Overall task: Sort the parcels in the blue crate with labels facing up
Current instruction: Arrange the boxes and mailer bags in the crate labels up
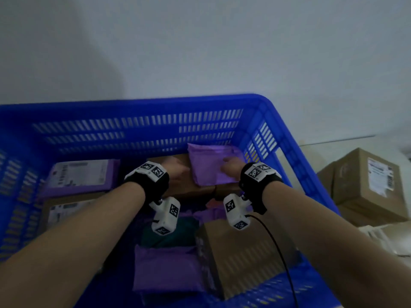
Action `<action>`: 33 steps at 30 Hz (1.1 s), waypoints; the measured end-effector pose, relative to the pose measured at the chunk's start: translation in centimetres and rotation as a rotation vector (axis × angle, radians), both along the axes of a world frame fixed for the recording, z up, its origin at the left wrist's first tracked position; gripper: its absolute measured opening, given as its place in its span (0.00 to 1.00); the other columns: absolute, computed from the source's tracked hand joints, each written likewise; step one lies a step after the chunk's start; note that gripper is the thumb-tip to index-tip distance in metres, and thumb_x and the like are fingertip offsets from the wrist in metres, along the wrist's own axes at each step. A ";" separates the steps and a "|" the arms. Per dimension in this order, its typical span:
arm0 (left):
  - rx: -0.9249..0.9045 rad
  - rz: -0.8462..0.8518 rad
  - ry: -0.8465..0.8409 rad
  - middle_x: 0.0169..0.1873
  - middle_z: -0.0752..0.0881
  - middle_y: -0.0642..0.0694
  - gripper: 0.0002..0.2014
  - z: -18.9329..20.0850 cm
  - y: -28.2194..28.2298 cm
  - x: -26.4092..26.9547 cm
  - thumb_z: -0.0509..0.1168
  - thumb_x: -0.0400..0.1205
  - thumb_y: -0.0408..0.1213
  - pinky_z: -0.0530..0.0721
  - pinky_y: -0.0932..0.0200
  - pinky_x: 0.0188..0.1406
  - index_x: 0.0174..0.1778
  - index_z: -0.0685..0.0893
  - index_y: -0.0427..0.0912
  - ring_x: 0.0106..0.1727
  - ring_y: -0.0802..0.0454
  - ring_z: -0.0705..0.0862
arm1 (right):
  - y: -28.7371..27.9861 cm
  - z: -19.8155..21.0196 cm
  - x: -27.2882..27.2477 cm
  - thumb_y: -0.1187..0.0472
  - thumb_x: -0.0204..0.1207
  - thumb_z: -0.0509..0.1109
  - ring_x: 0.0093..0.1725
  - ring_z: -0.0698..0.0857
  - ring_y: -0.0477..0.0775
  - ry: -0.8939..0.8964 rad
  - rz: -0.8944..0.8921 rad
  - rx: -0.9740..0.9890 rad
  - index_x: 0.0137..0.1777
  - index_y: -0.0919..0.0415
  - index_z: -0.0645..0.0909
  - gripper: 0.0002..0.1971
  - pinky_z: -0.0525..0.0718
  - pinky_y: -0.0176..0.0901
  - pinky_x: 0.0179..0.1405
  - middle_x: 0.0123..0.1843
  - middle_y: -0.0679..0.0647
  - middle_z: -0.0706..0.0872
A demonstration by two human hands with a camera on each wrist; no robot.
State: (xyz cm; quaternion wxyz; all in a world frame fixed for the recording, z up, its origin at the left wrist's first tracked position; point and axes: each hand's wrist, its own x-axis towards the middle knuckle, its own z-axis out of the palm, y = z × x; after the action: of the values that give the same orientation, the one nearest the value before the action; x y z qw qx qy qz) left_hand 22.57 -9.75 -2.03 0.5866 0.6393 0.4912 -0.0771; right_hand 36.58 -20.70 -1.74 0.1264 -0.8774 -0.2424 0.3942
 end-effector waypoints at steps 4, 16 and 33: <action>-0.073 0.070 0.011 0.43 0.83 0.34 0.08 -2.9 0.1 2.7 0.67 0.79 0.30 0.84 0.47 0.47 0.34 0.77 0.37 0.39 0.43 0.82 | -0.6 -1.5 1.3 0.64 0.84 0.56 0.67 0.79 0.54 0.021 -0.052 -0.017 0.77 0.62 0.68 0.21 0.75 0.28 0.49 0.74 0.60 0.75; -0.101 0.147 -0.031 0.39 0.80 0.37 0.07 -2.4 -1.4 3.2 0.67 0.77 0.24 0.83 0.53 0.34 0.38 0.78 0.38 0.36 0.43 0.80 | -1.0 0.0 1.7 0.60 0.83 0.60 0.43 0.81 0.49 0.127 -0.021 0.091 0.58 0.65 0.80 0.12 0.78 0.41 0.42 0.53 0.61 0.81; 0.099 0.274 -0.358 0.50 0.85 0.45 0.11 9.9 3.0 -10.3 0.67 0.79 0.28 0.82 0.56 0.49 0.56 0.81 0.42 0.48 0.50 0.82 | 0.7 10.5 -2.3 0.55 0.83 0.61 0.23 0.78 0.51 0.447 -0.183 0.446 0.39 0.56 0.71 0.11 0.75 0.42 0.35 0.30 0.57 0.84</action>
State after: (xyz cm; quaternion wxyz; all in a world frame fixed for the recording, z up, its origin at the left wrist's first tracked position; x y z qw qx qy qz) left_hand 12.25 -6.80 7.83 0.6372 0.5982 0.4647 0.1420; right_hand 34.29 -20.02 8.73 0.4005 -0.7380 -0.2093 0.5012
